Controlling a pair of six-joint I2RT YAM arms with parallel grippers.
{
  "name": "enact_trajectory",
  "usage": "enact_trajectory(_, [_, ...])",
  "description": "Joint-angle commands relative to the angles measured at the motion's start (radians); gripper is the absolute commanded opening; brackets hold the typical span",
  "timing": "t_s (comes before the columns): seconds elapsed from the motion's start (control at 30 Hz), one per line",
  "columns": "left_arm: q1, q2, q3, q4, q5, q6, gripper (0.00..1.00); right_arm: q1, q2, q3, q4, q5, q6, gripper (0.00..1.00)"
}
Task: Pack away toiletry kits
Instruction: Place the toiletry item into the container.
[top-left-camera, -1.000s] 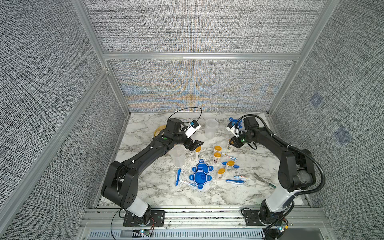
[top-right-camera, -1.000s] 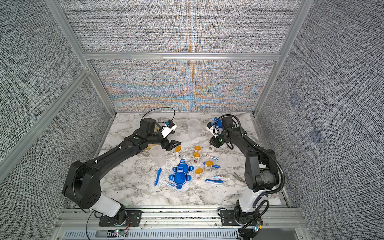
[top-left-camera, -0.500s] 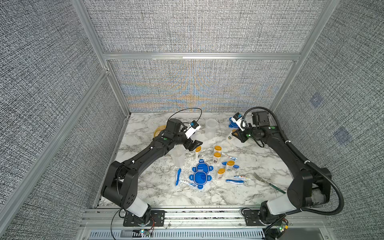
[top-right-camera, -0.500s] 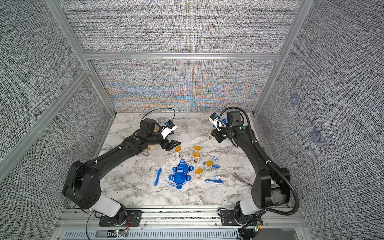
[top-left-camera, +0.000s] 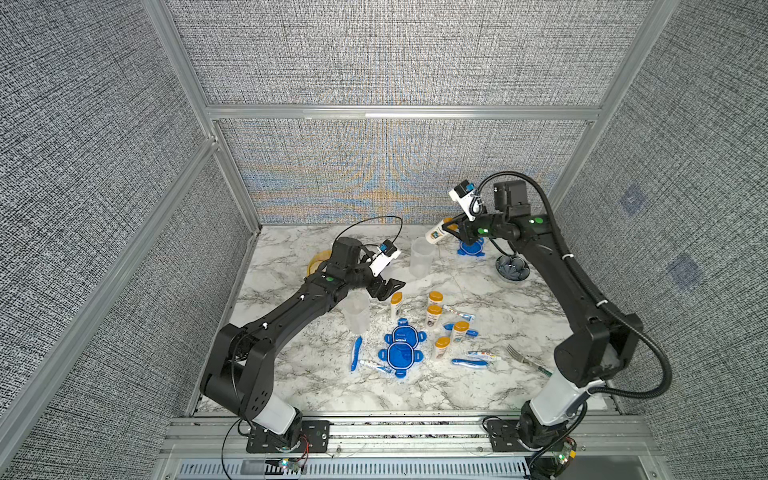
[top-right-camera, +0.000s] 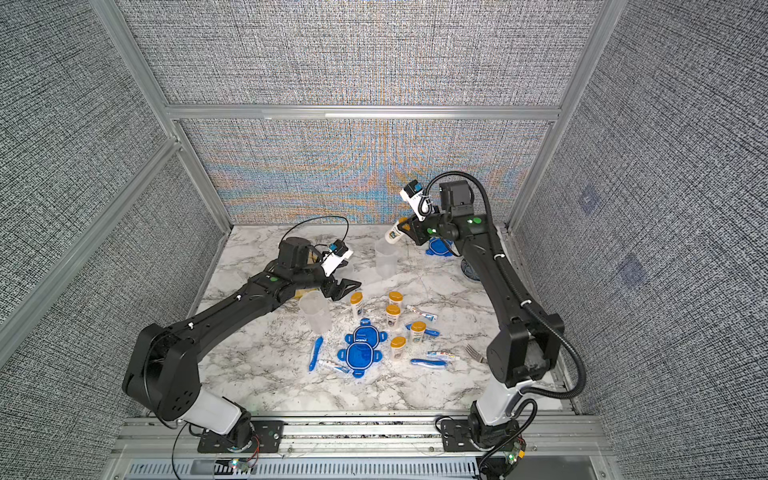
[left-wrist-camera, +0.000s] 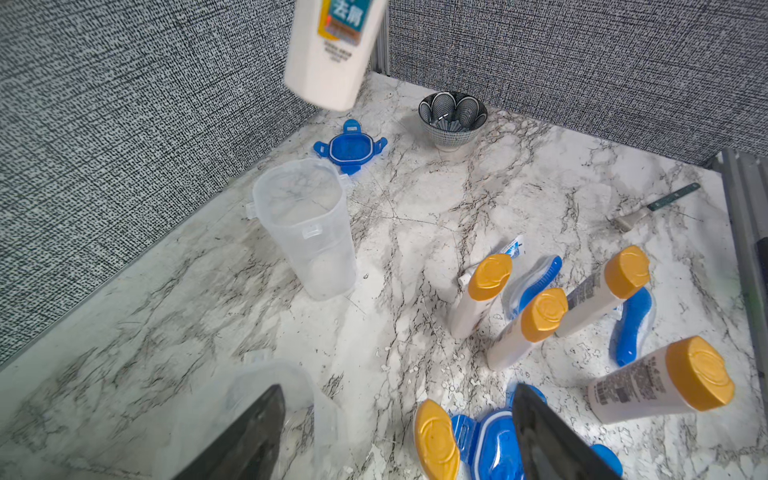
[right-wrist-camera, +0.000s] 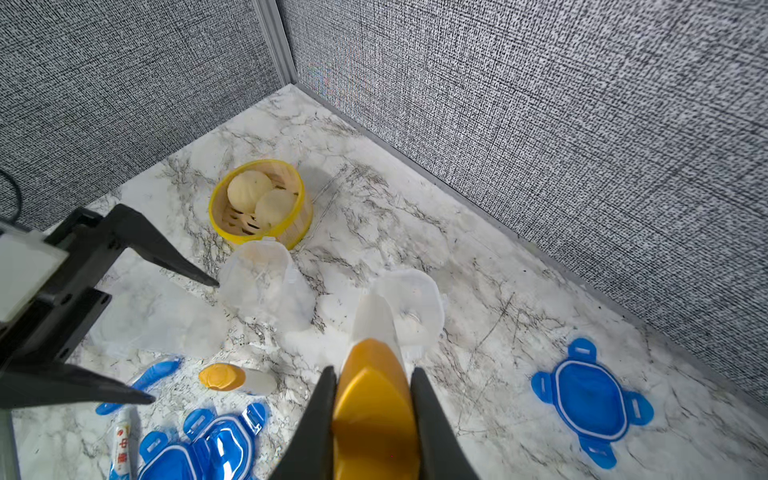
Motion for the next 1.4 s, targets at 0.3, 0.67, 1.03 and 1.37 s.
enact_trajectory(0.3, [-0.001, 0.004, -0.003, 0.013, -0.016, 0.018, 0.84, 0.042, 0.211, 0.242, -0.177, 0.159, 0.015, 0.11])
enact_trajectory(0.67, [0.0, 0.02, 0.005, 0.01, -0.015, 0.016, 0.84, 0.055, 0.371, 0.358, -0.22, 0.164, 0.007, 0.12])
enact_trajectory(1.03, [0.001, 0.01, 0.002, -0.001, -0.018, 0.016, 0.85, 0.078, 0.513, 0.452, -0.267, 0.215, -0.003, 0.12])
enact_trajectory(1.37, [0.001, 0.003, 0.004, -0.022, -0.027, 0.022, 0.84, 0.087, 0.558, 0.457, -0.296, 0.239, -0.012, 0.19])
